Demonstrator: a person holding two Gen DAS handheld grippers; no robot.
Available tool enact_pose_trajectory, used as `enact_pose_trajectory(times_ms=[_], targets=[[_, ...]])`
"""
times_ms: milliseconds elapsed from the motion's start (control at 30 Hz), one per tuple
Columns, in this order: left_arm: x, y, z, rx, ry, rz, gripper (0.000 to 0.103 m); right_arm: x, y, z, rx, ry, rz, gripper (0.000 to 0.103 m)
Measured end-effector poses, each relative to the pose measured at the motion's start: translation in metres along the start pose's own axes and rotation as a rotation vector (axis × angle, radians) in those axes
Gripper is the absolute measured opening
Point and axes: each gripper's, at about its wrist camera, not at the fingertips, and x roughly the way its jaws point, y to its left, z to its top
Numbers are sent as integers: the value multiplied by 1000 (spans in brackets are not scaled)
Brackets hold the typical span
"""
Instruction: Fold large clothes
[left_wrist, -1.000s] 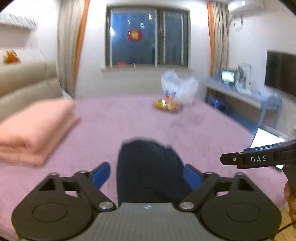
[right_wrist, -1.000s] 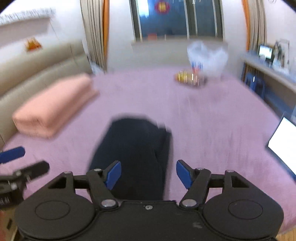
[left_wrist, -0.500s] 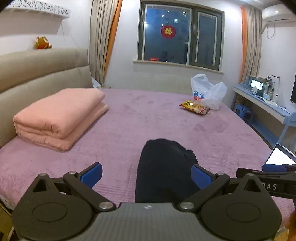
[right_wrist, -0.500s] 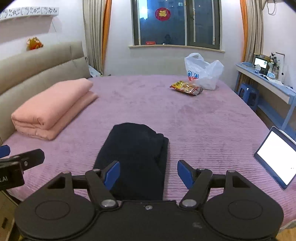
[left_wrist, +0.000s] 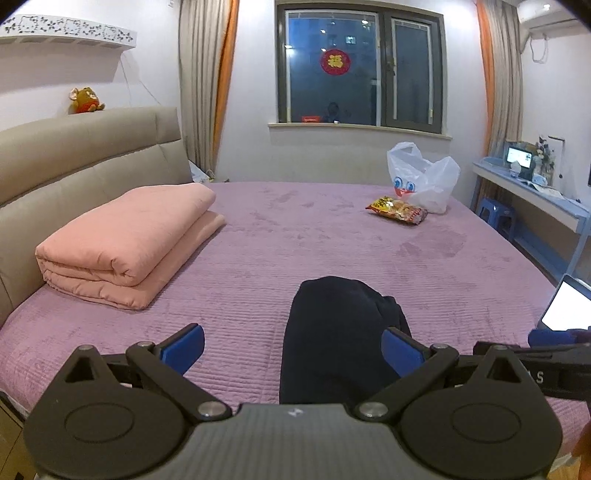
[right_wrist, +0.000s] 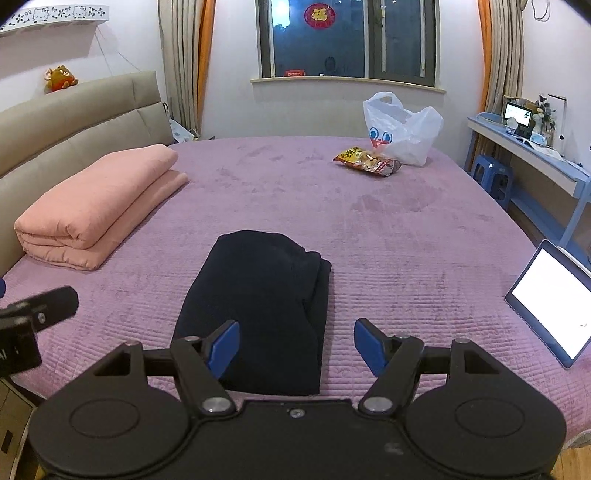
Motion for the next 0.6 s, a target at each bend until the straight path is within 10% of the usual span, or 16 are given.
enact_pose_trajectory(times_ms=[600], targets=[[-6, -5, -3, 46, -6, 27, 103, -3, 1, -5, -6, 17, 20, 81]])
